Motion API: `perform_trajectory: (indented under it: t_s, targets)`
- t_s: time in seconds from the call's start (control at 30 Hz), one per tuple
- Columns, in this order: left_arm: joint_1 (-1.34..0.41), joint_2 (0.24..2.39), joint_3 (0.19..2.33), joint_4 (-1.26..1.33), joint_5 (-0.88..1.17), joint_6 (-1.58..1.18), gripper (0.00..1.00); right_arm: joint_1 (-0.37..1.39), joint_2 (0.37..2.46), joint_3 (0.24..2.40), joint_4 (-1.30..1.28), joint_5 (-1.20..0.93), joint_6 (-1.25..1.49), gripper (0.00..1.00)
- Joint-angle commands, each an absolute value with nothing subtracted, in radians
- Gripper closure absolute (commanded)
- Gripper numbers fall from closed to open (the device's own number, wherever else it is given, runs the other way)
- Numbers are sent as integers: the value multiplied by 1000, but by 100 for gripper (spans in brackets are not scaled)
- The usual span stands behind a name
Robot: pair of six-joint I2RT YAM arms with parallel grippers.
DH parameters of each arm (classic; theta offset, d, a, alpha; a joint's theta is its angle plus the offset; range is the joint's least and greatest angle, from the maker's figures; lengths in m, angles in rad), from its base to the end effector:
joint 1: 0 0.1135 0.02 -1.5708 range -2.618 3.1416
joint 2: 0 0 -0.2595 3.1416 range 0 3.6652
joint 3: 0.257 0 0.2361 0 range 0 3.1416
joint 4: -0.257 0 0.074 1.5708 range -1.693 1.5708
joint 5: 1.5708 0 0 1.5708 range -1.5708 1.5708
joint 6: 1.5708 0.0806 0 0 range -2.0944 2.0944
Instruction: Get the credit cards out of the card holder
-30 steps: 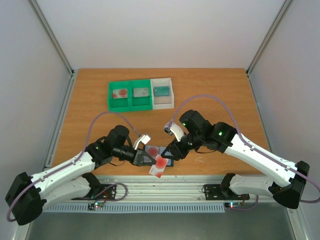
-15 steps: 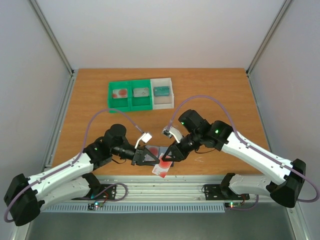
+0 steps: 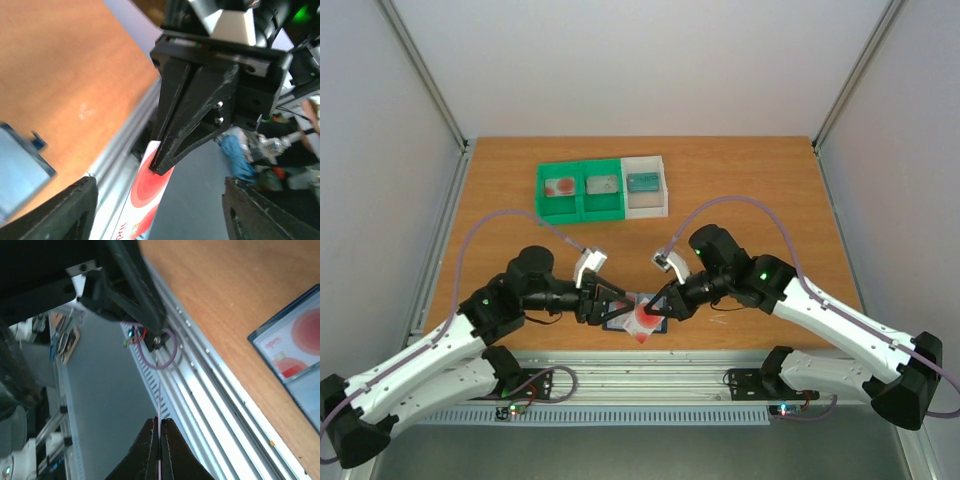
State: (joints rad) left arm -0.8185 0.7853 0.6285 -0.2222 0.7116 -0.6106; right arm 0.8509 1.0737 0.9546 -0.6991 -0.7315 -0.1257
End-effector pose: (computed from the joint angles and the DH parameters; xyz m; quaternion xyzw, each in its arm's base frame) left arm 0.0961 -0.1797 0.2706 0.2750 0.7513 -0.5625 0.2085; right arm 0.1057 0.2022 0.2763 -0.5235 0.7054 0.4327 0.2029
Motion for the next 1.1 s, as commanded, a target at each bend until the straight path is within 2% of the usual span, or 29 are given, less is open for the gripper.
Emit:
perform_trajectory:
  t_s: [0.0,0.17,0.23,0.4,0.53,0.8,1.07]
  targets:
    - [-818,707,678,-286,435,-610,26,844,1012,922,-533,-563,70,99]
    - [-818,606,643,-262,226,-740,15,842,987,881,-392,-417,260,99]
    - [-818,572,625,-240,202,-782,3,842,985,868,-344,-353,336,99]
    - [-818,514,574,-194,163,-867,1,842,963,809,-216,-219,445,99]
    - [-818,500,489,-81,162,-944,6,841,947,762,-71,-179,524,99]
    - [-818,584,379,251,231,-1118,21,841,986,782,91,-270,627,99]
    - [-818,617,354,366,229,-1191,29,845,988,772,136,-286,661,99]
